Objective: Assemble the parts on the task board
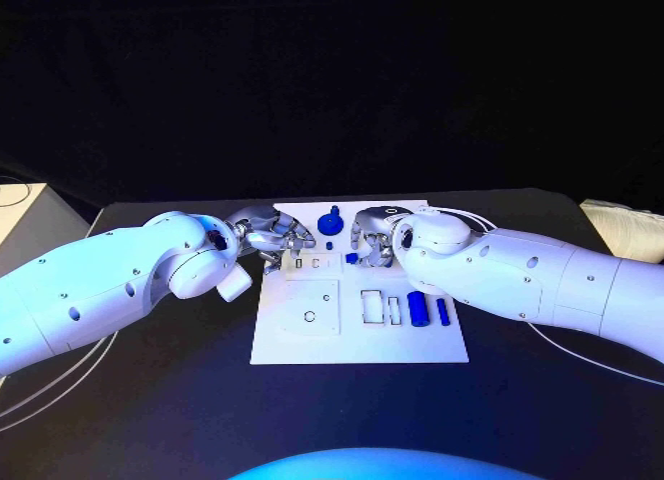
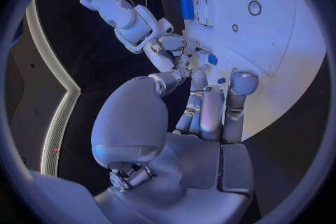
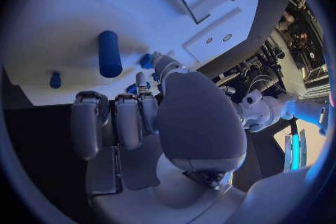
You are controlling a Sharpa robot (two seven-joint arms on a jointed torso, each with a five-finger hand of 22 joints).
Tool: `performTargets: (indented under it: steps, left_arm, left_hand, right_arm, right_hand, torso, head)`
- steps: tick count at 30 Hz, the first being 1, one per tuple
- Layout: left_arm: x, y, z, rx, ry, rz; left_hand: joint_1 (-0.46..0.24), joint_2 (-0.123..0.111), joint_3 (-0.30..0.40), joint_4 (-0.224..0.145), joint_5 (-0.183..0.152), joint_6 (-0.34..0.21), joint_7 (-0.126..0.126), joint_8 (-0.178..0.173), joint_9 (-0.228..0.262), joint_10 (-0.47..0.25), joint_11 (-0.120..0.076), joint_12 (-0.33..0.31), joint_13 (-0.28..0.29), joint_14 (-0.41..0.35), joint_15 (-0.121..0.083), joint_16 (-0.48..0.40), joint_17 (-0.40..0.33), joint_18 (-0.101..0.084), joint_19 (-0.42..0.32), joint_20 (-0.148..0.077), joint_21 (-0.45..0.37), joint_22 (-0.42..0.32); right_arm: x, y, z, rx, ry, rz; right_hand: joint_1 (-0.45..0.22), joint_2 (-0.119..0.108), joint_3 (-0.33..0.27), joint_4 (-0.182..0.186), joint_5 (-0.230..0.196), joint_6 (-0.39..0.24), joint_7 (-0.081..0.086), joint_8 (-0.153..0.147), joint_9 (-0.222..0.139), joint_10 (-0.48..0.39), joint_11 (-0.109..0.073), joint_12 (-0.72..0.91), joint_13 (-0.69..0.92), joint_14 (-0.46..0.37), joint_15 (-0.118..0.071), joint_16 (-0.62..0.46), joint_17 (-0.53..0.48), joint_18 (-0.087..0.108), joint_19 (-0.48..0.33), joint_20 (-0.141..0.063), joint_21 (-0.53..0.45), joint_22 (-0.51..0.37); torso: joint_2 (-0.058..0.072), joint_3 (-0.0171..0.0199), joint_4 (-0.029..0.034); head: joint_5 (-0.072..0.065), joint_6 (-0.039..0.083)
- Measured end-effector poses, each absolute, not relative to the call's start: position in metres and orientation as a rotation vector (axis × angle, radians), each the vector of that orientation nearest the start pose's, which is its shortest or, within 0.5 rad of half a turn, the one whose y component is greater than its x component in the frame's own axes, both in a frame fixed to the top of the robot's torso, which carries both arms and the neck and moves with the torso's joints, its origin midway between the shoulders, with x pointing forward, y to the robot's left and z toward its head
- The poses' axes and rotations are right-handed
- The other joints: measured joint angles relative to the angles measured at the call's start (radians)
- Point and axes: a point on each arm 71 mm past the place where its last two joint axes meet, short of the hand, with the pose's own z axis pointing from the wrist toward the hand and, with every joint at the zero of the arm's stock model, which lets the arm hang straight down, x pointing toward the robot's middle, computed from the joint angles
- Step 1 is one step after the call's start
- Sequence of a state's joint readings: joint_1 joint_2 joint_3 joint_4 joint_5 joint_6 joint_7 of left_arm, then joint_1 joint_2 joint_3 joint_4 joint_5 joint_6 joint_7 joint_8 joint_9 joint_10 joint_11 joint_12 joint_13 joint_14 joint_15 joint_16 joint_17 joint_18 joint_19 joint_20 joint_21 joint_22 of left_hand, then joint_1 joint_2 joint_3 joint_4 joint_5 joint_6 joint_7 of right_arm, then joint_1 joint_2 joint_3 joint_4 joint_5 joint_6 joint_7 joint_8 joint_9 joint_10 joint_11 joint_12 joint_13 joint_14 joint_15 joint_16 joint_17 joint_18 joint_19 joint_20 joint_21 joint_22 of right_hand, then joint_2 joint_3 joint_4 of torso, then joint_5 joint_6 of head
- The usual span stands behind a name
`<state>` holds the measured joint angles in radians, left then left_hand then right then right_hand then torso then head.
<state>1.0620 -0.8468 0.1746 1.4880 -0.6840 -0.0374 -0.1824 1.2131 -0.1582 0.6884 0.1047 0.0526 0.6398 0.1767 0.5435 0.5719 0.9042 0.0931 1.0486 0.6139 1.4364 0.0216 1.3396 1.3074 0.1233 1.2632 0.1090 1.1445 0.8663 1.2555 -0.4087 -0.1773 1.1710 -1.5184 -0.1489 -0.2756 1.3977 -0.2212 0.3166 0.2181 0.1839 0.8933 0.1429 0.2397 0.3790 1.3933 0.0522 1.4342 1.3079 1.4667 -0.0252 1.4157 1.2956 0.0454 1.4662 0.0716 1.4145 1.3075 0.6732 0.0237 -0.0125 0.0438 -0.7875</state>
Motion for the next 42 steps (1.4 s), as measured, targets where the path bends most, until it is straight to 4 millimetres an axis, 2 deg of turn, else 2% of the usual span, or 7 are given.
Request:
performTargets:
  steps: [7, 18, 21, 26, 42]
  left_arm:
    - [0.4875, 0.2145, -0.2021, -0.666, 2.033, -1.083]
    - [0.4873, 0.2149, -0.2016, -0.666, 2.033, -1.083]
    - [0.4872, 0.2148, -0.2015, -0.666, 2.033, -1.083]
    - [0.4871, 0.2151, -0.2014, -0.666, 2.034, -1.082]
    - [0.4868, 0.2144, -0.2012, -0.665, 2.035, -1.084]
  left_hand:
    - [0.000, 0.000, 0.000, 0.000, 0.000, 0.000, 0.000, 0.000, -0.001, 0.000, 0.000, -0.004, -0.001, 0.000, 0.000, 0.000, 0.000, 0.000, 0.000, 0.000, 0.000, 0.000]
    - [0.000, 0.000, 0.000, 0.000, 0.000, 0.000, 0.000, 0.000, -0.002, 0.000, 0.000, -0.004, -0.003, 0.000, 0.000, 0.000, 0.000, 0.000, 0.000, 0.000, 0.000, 0.000]
    - [0.003, 0.003, 0.000, 0.000, 0.000, 0.000, 0.000, 0.000, -0.002, 0.000, 0.000, -0.004, -0.003, 0.000, 0.000, 0.000, 0.000, 0.000, 0.000, 0.000, 0.000, 0.000]
    - [0.005, 0.005, 0.003, -0.003, 0.000, 0.000, 0.000, 0.000, -0.002, 0.000, 0.000, -0.004, -0.004, 0.000, 0.000, 0.000, 0.000, 0.000, 0.000, 0.000, 0.000, 0.000]
    - [0.005, 0.005, 0.003, -0.003, 0.000, 0.000, 0.000, 0.000, -0.004, 0.000, 0.000, -0.004, -0.006, 0.000, 0.000, 0.000, 0.000, 0.000, 0.000, 0.000, 0.000, 0.000]
  right_arm:
    - [0.5253, -0.0787, -0.2309, -0.362, 1.866, 0.434]
    - [0.5256, -0.0783, -0.2336, -0.375, 1.889, 0.419]
    - [0.5253, -0.0776, -0.2341, -0.378, 1.893, 0.418]
    - [0.5260, -0.0770, -0.2341, -0.379, 1.894, 0.416]
    - [0.5270, -0.0735, -0.2341, -0.370, 1.883, 0.413]
  right_hand:
    - [0.000, 0.000, 0.000, 0.000, 0.000, 0.000, 0.000, 0.000, 0.000, 0.000, 0.000, 0.000, 0.000, 0.000, 0.000, 0.000, 0.000, 0.000, 0.000, 0.000, 0.000, 0.000]
    - [0.000, 0.000, 0.008, 0.000, 0.002, 0.000, 0.000, 0.000, 0.000, 0.000, 0.000, 0.000, 0.000, 0.000, 0.000, 0.001, 0.002, 0.000, 0.000, 0.000, 0.005, 0.000]
    - [0.006, 0.007, 0.020, 0.000, 0.006, 0.000, 0.000, 0.000, 0.000, 0.000, 0.000, 0.000, 0.000, 0.000, 0.000, 0.004, 0.003, 0.000, 0.000, 0.000, 0.005, 0.001]
    - [-0.003, 0.032, 0.045, 0.003, 0.006, 0.000, 0.000, 0.000, -0.003, 0.000, 0.000, 0.000, 0.000, 0.000, 0.000, 0.004, 0.006, 0.000, 0.000, 0.000, 0.005, 0.001]
    - [-0.011, 0.040, 0.067, 0.007, 0.006, 0.000, 0.000, 0.000, -0.007, 0.003, 0.003, 0.000, 0.000, 0.000, 0.000, 0.004, 0.008, 0.000, 0.000, 0.000, 0.005, 0.000]
  torso:
    - [0.000, 0.0001, 0.0004]
    - [-0.002, 0.0000, -0.0006]
    - [-0.002, 0.0001, -0.0007]
    - [-0.002, 0.0001, -0.0010]
    - [-0.002, -0.0001, -0.0016]
  head:
    - [0.002, -0.007]
    - [0.004, -0.011]
    - [0.004, -0.011]
    - [0.005, -0.011]
    - [0.007, -0.013]
